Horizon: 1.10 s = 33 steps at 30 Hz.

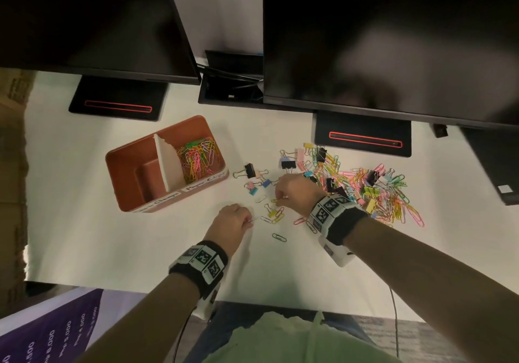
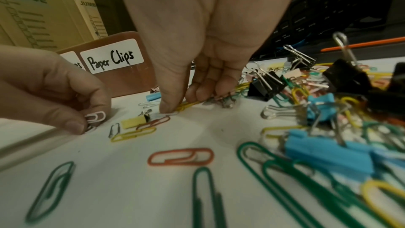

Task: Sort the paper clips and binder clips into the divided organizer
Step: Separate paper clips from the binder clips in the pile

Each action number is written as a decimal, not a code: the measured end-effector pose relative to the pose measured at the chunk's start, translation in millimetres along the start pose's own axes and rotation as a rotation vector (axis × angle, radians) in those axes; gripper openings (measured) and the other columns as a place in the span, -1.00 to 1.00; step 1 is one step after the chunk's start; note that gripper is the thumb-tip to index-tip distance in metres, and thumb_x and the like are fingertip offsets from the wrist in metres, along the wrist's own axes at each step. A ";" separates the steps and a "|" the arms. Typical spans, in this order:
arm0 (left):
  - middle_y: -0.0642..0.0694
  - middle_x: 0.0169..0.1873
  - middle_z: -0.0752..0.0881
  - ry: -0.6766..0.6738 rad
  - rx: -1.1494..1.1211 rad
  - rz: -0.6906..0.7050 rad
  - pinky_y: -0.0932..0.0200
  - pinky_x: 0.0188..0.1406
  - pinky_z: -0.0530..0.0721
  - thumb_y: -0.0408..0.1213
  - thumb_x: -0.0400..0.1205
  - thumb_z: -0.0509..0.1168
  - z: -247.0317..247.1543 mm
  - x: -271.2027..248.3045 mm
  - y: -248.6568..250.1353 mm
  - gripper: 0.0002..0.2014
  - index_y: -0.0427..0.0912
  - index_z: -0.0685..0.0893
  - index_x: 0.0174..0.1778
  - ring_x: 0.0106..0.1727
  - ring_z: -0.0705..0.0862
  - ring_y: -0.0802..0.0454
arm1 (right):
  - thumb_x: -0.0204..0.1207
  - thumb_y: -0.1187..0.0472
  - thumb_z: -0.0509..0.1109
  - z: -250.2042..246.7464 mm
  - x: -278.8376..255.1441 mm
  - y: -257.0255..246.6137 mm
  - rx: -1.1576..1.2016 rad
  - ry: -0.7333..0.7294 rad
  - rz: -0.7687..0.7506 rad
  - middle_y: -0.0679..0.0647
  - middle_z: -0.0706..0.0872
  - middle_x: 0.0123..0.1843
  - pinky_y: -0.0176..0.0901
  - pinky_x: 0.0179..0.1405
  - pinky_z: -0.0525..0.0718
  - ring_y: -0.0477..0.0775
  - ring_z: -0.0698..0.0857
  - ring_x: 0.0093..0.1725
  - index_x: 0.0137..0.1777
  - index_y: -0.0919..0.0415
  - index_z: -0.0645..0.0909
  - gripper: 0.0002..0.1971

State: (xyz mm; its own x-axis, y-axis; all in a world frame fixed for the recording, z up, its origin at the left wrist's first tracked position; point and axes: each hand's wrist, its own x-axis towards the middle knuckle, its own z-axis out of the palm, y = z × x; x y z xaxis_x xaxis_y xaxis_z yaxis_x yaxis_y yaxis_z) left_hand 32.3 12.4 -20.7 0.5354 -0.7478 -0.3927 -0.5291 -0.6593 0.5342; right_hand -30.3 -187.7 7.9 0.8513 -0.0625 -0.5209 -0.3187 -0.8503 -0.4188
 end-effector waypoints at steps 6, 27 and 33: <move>-0.03 -0.21 0.55 0.066 -0.089 -0.002 0.14 -0.02 0.57 -0.32 0.59 0.31 -10.4 9.4 8.1 -0.93 -0.24 0.63 -0.12 -0.12 0.54 0.00 | 0.56 0.19 0.31 1.0 -8.7 9.0 -0.017 0.089 -0.100 0.15 0.58 0.20 0.10 0.24 0.59 0.18 0.58 0.24 0.14 0.19 0.68 -0.78; -0.01 -0.29 0.57 0.070 -0.172 0.047 0.33 -0.21 0.46 -0.33 0.52 0.41 -19.5 30.8 25.9 -0.94 -0.23 0.67 -0.18 -0.26 0.55 0.07 | 0.59 0.33 0.23 5.2 -16.5 9.8 0.103 0.067 -0.053 0.19 0.65 0.14 -0.10 0.20 0.58 0.14 0.62 0.13 0.09 0.27 0.68 -0.79; 0.00 -0.21 0.63 -0.019 -0.195 0.014 0.25 -0.04 0.59 -0.31 0.49 0.44 -6.2 12.8 22.7 -0.76 -0.18 0.69 0.07 -0.18 0.61 0.08 | 0.53 0.38 0.30 14.7 -15.4 2.3 0.198 0.101 -0.040 0.26 0.61 0.30 -0.14 0.39 0.44 0.14 0.48 0.45 0.15 0.31 0.65 -0.77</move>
State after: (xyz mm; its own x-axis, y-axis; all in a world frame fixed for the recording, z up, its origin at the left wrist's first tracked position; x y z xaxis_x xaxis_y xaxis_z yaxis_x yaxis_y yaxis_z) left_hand 31.3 -11.7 -8.9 0.5153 -0.7593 -0.3974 -0.3978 -0.6226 0.6738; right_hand -50.2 -181.0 4.0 0.8992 -0.0914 -0.4278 -0.3510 -0.7343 -0.5810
